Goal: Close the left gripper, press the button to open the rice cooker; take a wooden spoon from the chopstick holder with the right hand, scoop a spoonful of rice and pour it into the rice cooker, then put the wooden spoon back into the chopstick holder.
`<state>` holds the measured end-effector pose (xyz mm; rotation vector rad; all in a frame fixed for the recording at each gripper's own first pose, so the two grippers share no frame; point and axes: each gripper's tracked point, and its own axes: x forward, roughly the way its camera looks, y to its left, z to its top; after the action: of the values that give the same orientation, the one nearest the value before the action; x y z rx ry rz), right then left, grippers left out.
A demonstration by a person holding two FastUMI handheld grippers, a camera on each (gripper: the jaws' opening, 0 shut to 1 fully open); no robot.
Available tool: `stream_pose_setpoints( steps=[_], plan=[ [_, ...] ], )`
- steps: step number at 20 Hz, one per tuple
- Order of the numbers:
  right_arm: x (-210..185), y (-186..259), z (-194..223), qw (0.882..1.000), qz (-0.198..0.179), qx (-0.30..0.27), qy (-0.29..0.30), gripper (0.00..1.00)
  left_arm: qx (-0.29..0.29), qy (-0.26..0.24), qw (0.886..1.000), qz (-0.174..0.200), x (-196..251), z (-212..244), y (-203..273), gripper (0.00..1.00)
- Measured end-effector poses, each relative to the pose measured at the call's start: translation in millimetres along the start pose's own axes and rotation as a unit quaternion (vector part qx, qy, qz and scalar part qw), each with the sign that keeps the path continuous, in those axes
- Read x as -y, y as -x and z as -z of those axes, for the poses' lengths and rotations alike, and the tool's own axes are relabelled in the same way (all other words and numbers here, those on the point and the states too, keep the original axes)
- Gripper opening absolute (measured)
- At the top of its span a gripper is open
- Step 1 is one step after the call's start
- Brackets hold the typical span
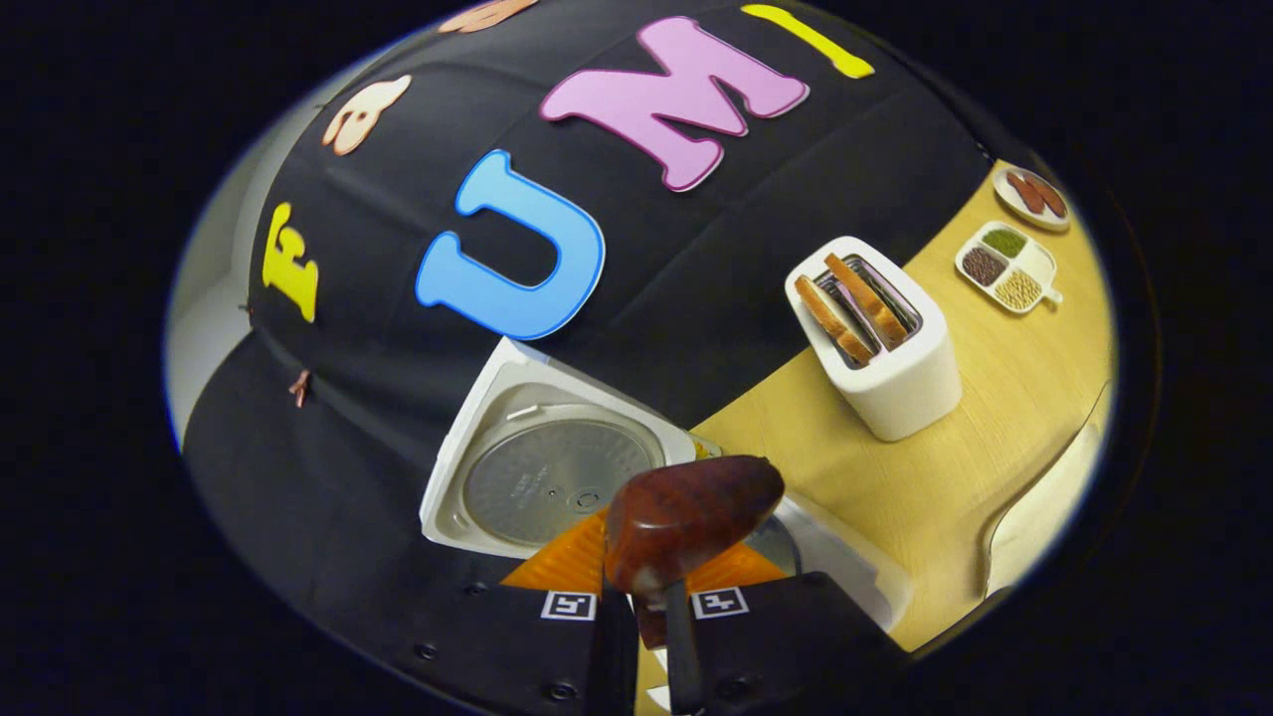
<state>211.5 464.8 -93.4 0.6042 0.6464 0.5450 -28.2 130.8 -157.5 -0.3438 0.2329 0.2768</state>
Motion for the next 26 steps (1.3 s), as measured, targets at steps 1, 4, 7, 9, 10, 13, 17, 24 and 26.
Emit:
stream_pose_setpoints(
  steps=[1, 4, 7, 9, 10, 13, 17, 24, 26],
  plan=[
    [1.2, -5.9, 1.1, 0.999, 0.003, 0.009, 0.035, 0.2, 0.001, 0.0, 1.0, 0.002, -0.4, -2.0, 0.0, 0.95],
    [0.4, -16.8, 18.1, 0.99, 0.008, 0.016, 0.138, 0.2, 0.001, 0.004, 1.0, 0.002, 1.5, -4.4, -4.4, 0.97],
    [-4.2, -21.9, 26.1, 0.977, -0.002, 0.03, 0.211, 0.2, -0.004, 0.005, 1.0, 0.011, 3.9, -1.1, -7.3, 0.95],
    [-7.7, -22.7, 34.0, 0.969, -0.011, 0.035, 0.245, 0.15, -0.014, 0.001, 1.0, 0.008, -5.4, 6.5, -8.4, 0.96],
    [-7.3, -24.6, 38.0, 0.966, -0.013, 0.033, 0.257, 0.2, -0.016, 0.0, 1.0, 0.007, -7.1, 4.3, -10.9, 0.96],
    [-7.7, -29.2, 48.5, 0.957, -0.023, 0.027, 0.287, 0.2, -0.014, -0.007, 1.0, 0.006, -8.3, 2.1, -12.4, 0.96],
    [-20.2, -28.3, 51.0, 0.945, -0.053, 0.039, 0.319, 0.2, -0.013, -0.007, 1.0, 0.003, -12.4, 0.8, -12.9, 0.96],
    [-28.7, -20.6, 81.4, 0.902, -0.088, 0.021, 0.422, 0.2, -0.018, -0.01, 1.0, -0.001, -11.7, 6.4, -14.1, 0.96],
    [-34.3, -18.0, 89.6, 0.885, -0.102, 0.019, 0.453, 0.2, -0.019, -0.01, 1.0, -0.002, -12.2, 8.1, -12.2, 0.96]
  ],
)
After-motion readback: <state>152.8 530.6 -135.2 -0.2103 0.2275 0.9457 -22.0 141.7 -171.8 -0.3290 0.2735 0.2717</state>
